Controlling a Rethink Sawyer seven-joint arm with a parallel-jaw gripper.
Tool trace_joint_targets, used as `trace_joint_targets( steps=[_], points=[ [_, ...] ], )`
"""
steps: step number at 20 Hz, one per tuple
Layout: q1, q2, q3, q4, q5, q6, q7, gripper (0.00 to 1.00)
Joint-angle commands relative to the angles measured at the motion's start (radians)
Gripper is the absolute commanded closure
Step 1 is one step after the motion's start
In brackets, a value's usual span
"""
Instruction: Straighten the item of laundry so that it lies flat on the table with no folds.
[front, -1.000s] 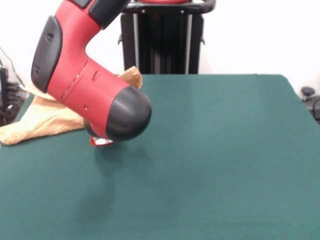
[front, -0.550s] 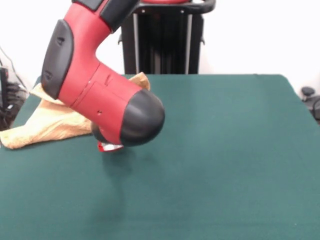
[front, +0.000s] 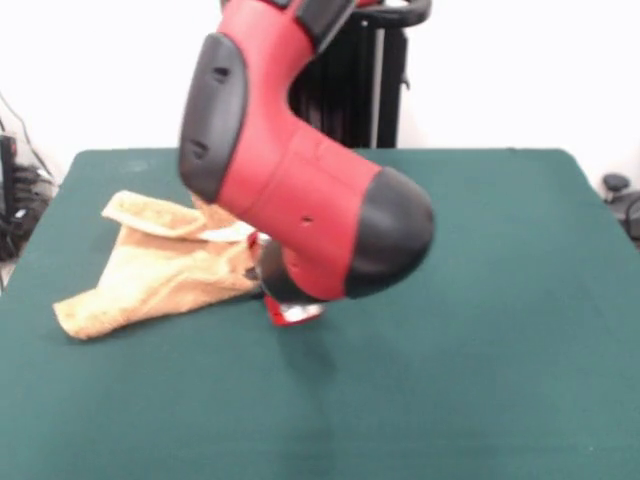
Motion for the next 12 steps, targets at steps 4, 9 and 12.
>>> trace_joint_targets(
  steps=[4, 9, 12],
  points=[
    [0.072, 0.106, 0.178, -0.180, 0.231, -0.083, 0.456, 1.00],
    [0.065, 0.098, 0.190, -0.176, 0.237, -0.086, 0.441, 1.00],
    [0.062, 0.088, 0.198, -0.149, 0.229, -0.117, 0.419, 1.00]
  ],
)
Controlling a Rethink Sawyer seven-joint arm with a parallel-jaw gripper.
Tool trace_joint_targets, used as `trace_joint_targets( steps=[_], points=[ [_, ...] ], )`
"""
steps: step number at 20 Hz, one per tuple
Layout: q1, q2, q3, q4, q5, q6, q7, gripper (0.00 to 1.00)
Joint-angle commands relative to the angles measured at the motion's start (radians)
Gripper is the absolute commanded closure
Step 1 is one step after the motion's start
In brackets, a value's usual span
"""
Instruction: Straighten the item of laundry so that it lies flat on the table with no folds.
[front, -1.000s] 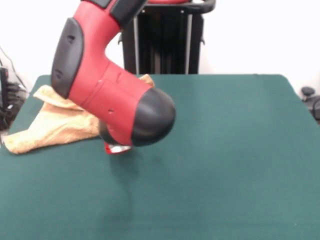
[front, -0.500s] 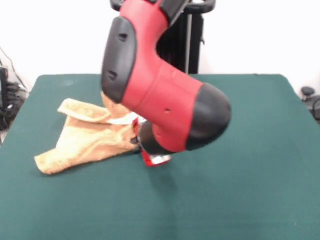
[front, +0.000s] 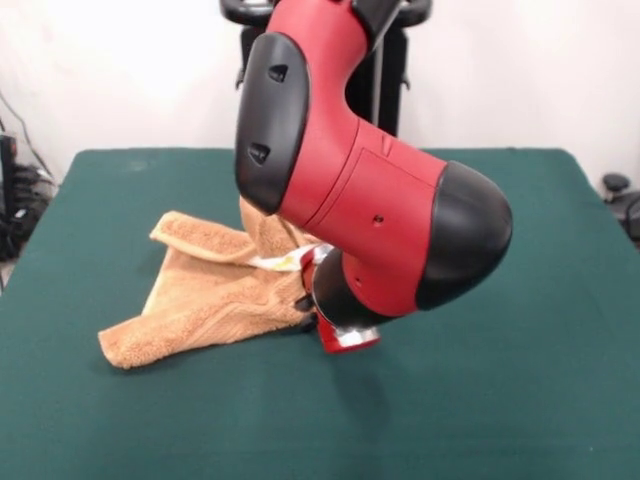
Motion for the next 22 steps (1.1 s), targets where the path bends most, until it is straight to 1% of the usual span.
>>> trace_joint_targets(
  steps=[1, 9, 13, 22],
  points=[
    [0.042, 0.073, 0.203, -0.044, 0.134, -0.138, 0.274, 1.00],
    [0.028, -0.036, 0.277, 0.159, 0.075, -0.271, 0.119, 1.00],
    [0.003, -0.077, 0.307, 0.231, 0.036, -0.327, 0.054, 1.00],
    [-0.035, -0.081, 0.302, 0.275, -0.043, -0.388, 0.007, 1.00]
  ],
)
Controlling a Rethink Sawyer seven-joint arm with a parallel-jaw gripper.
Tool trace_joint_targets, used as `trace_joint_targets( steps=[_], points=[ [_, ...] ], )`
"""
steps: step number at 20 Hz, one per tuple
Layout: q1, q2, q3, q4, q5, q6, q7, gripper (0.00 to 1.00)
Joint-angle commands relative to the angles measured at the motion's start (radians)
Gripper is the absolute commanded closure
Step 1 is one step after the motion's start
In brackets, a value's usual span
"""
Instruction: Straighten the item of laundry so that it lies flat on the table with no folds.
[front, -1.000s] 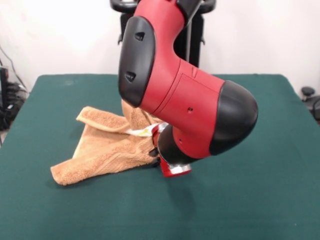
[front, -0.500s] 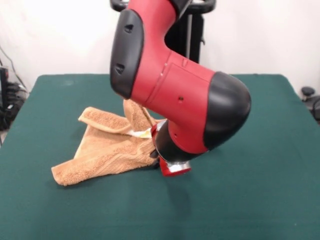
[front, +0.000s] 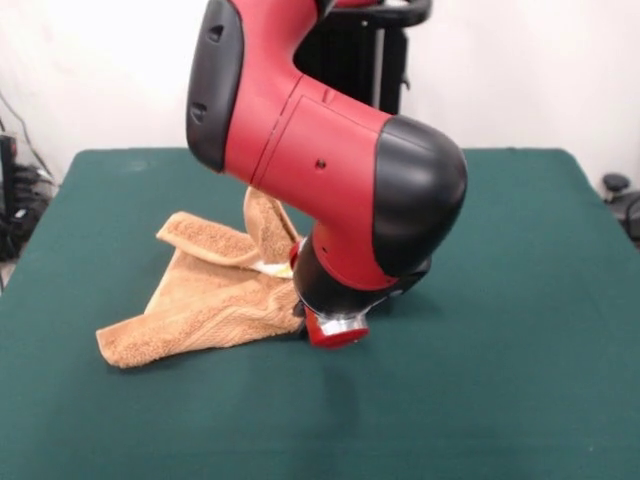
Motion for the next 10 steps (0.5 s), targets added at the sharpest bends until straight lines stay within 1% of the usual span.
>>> trace_joint_targets(
  steps=[1, 6, 10],
  points=[
    [-0.016, 0.037, 0.168, 0.116, -0.047, -0.221, 0.000, 1.00],
    [-0.033, 0.025, 0.197, 0.139, -0.047, -0.232, -0.022, 1.00],
    [-0.037, 0.066, 0.169, 0.082, -0.066, -0.189, 0.012, 1.00]
  ],
)
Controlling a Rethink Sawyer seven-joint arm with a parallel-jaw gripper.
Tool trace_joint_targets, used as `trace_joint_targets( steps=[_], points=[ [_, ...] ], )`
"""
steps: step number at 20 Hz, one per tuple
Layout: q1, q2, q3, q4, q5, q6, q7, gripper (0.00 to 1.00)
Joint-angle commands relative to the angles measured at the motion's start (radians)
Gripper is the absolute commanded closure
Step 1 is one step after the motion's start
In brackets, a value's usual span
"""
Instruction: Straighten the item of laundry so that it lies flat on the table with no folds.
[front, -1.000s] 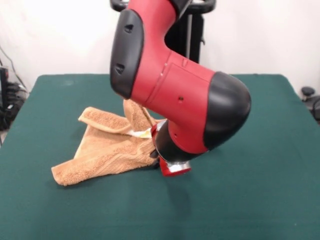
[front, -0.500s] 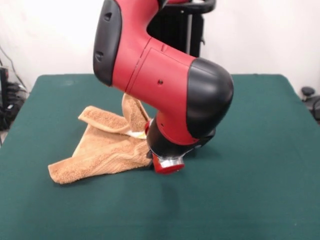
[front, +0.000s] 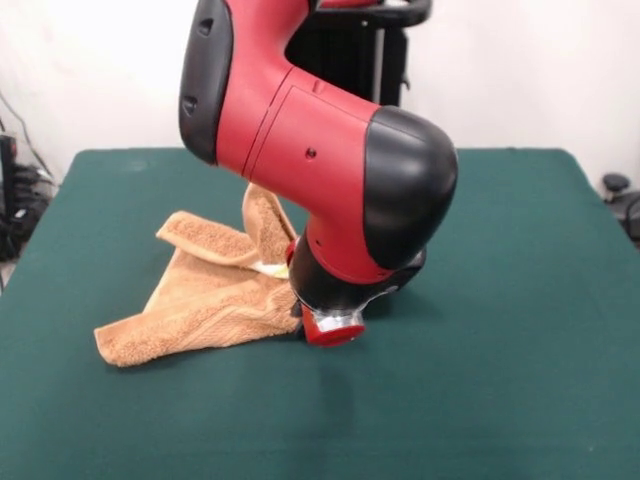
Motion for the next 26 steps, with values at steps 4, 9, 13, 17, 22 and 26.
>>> trace_joint_targets(
  steps=[4, 9, 13, 17, 22, 26],
  points=[
    [-0.014, 0.136, 0.084, -0.034, -0.048, -0.037, 0.094, 1.00],
    [0.016, 0.216, 0.001, -0.206, 0.007, 0.192, 0.285, 1.00],
    [0.012, 0.286, -0.056, -0.350, 0.058, 0.345, 0.378, 1.00],
    [-0.018, 0.394, -0.165, -0.535, 0.134, 0.514, 0.497, 1.00],
    [-0.070, 0.494, -0.319, -0.694, 0.277, 0.569, 0.627, 1.00],
    [-0.093, 0.522, -0.398, -0.736, 0.377, 0.562, 0.659, 1.00]
  ],
)
